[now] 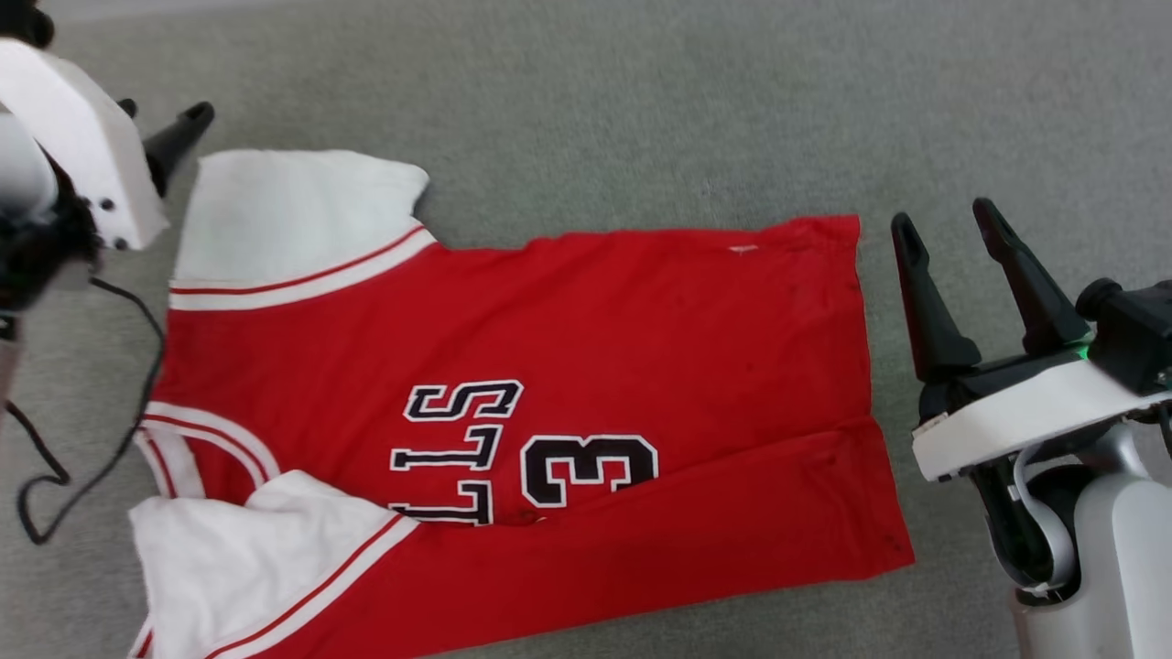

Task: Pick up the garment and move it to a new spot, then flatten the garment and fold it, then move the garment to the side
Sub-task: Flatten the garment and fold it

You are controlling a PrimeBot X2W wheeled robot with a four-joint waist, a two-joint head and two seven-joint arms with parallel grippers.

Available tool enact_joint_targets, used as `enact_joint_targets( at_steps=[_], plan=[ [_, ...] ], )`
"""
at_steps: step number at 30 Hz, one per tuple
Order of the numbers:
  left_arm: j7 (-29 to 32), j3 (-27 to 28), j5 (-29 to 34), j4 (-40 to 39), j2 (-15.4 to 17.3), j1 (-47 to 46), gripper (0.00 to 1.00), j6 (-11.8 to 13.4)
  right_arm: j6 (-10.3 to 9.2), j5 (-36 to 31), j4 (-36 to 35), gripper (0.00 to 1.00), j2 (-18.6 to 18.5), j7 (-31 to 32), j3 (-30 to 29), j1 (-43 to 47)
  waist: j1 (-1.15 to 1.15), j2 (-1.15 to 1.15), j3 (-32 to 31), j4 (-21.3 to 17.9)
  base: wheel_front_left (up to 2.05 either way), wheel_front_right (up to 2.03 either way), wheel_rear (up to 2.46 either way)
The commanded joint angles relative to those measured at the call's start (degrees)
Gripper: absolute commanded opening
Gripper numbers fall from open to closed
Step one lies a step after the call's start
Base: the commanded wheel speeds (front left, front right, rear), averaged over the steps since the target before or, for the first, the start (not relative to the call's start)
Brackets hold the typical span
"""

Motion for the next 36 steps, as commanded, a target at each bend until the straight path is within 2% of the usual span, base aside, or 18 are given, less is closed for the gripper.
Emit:
enact_joint_targets(
  at_steps=[1,7,13,14,15,16,17,21,26,30,36],
  plan=[
    [3.4,-0.7,-0.3,1.2,1.1,-1.9,1.0,-0.4,-0.02,0.1,-0.3,1.0,0.6,-0.7,0.5,-1.1,-0.01,0.0,4.4,-2.9,0.0,0.0,0.0],
    [15.4,-2.0,-1.9,4.9,4.0,-7.1,1.0,0.0,-0.02,1.1,0.7,1.0,1.5,-1.8,1.8,-1.9,-0.01,0.0,9.0,-5.7,0.0,0.0,0.0],
    [20.2,-2.2,-3.7,7.3,4.3,-6.9,1.0,1.1,-0.02,1.6,2.0,1.0,1.9,-2.5,2.4,-2.1,-0.01,0.0,11.0,-7.3,0.0,0.0,0.0],
    [21.0,-2.4,-4.1,8.0,4.0,-6.0,0.93,1.4,-0.02,1.7,2.4,1.0,2.0,-2.5,2.4,-2.1,-0.01,0.0,11.2,-7.4,0.0,0.0,0.0],
    [21.6,-2.5,-4.5,8.5,3.6,-5.2,0.42,1.6,-0.02,1.9,2.7,1.0,2.0,-2.4,2.4,-2.0,-0.01,0.0,11.2,-7.6,0.0,0.0,0.0],
    [21.9,-2.6,-5.2,8.9,3.1,-4.3,0.12,1.8,-0.02,2.0,2.8,1.0,2.1,-2.4,2.4,-2.0,-0.01,0.0,11.3,-7.6,0.0,0.0,0.0],
    [22.8,-2.6,-6.2,9.5,2.3,-3.2,0.0,2.1,-0.02,2.1,3.0,1.0,2.1,-2.4,2.3,-2.0,-0.01,0.0,11.2,-7.7,0.0,0.0,0.0],
    [22.4,-2.4,-7.3,9.8,1.0,-1.5,0.0,2.6,-0.02,3.8,3.7,1.0,2.1,-0.9,1.6,-2.1,-0.01,0.0,10.7,-7.1,0.0,0.0,0.0],
    [18.1,-1.9,-6.5,9.8,-0.1,-2.2,0.0,2.0,-0.02,8.8,6.4,1.0,0.6,4.2,-0.2,-4.1,-0.01,0.0,8.2,-5.3,0.0,0.0,0.0],
    [14.8,-1.5,-5.8,9.8,-1.3,-3.9,0.0,1.3,-0.02,12.7,11.4,1.0,-1.7,13.1,-1.1,-8.6,-0.01,0.0,5.7,-3.1,0.0,0.0,0.0],
    [11.5,-2.4,-4.6,8.4,-4.0,-7.6,0.0,-0.8,-0.02,15.1,17.8,1.0,-5.2,29.6,-1.4,-16.4,-0.01,0.0,4.7,1.0,0.0,0.0,0.0]
  ],
)
